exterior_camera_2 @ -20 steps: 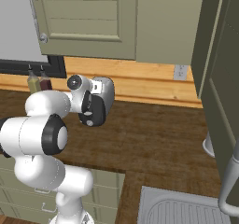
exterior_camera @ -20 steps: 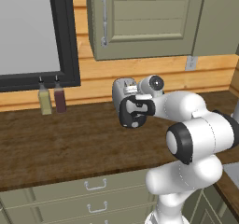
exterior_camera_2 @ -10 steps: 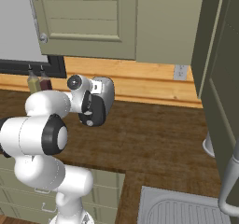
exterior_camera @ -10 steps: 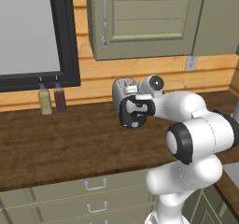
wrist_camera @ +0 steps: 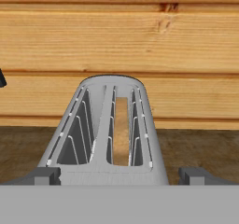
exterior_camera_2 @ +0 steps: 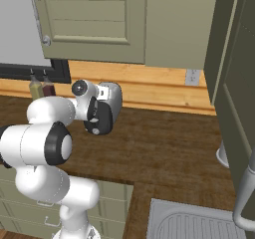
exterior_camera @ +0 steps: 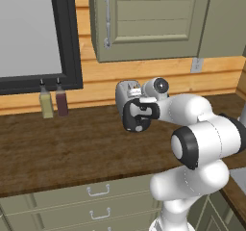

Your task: Start the toaster. Once the lever pops up, take the bread to the plate on the dining counter.

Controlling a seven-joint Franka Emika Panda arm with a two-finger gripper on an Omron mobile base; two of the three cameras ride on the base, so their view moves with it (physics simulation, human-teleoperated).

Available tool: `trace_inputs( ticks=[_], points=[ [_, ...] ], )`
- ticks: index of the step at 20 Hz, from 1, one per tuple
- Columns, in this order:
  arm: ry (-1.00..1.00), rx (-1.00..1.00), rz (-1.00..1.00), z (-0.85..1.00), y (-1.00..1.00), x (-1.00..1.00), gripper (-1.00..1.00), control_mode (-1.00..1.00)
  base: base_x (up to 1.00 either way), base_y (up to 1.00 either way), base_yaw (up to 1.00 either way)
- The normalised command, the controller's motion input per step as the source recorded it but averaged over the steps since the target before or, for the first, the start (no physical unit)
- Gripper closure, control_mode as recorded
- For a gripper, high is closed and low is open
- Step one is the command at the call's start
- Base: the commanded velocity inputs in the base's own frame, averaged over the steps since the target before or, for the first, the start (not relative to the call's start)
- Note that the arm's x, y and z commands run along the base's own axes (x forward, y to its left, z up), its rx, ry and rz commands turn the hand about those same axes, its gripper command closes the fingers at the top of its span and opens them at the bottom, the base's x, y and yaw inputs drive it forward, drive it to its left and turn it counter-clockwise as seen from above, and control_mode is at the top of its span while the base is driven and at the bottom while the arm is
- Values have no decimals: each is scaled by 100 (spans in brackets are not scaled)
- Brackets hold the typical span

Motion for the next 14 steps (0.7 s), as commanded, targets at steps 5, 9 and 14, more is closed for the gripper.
trace_inputs(
  ticks=[5,9,14],
  points=[
    [0,0,0,0,0,0,-100,-100,0,0,0],
    [0,0,0,0,0,0,-100,-100,0,0,0],
    [0,0,0,0,0,0,-100,-100,0,0,0]
  ],
)
